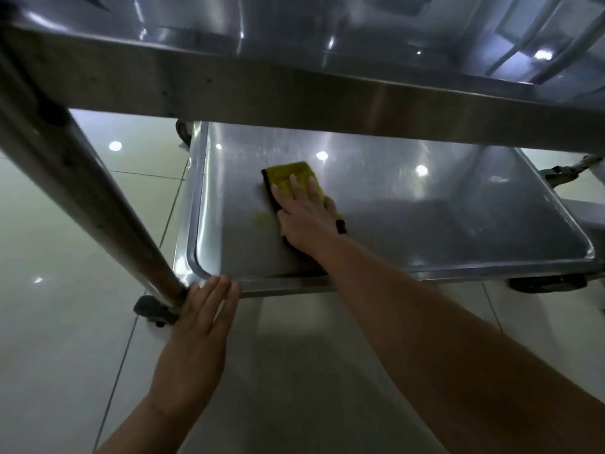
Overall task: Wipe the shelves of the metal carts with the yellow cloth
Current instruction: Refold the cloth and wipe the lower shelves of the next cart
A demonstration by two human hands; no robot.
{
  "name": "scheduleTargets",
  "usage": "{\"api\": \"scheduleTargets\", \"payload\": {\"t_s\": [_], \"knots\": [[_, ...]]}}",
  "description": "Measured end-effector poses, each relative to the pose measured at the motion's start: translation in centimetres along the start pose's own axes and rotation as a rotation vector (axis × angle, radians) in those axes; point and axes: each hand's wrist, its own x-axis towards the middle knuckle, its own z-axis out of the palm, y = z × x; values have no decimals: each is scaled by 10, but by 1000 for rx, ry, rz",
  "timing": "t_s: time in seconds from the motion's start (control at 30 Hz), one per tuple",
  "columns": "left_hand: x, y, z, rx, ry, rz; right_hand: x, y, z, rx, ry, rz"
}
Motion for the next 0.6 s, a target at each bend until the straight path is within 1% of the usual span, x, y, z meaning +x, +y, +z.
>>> {"api": "scheduleTargets", "payload": {"t_s": [0.1,0.2,0.3,0.37,0.4,0.47,0.5,0.57,0.6], "knots": [[-3,-7,3,26,73,-31,9,-45,12,-138,-16,-251],[-6,-19,-2,25,91,-35,1,-66,24,-196,-42,-482],[-9,-25,-12,76,89,29,-18,-49,30,-102,-79,-635],[-10,-27,-14,106,103,68,-27,-21,28,-13,-16,-688],[-10,-28,-14,116,111,80,-30,-3,26,7,23,-662],[-10,-28,-12,133,132,92,-35,42,19,42,78,-495],[-10,-28,-10,145,145,99,-39,65,14,71,145,-423],[-12,-28,-7,171,160,113,-48,112,5,128,269,-240],[-14,-28,-6,187,157,113,-52,133,2,132,300,-129]]}}
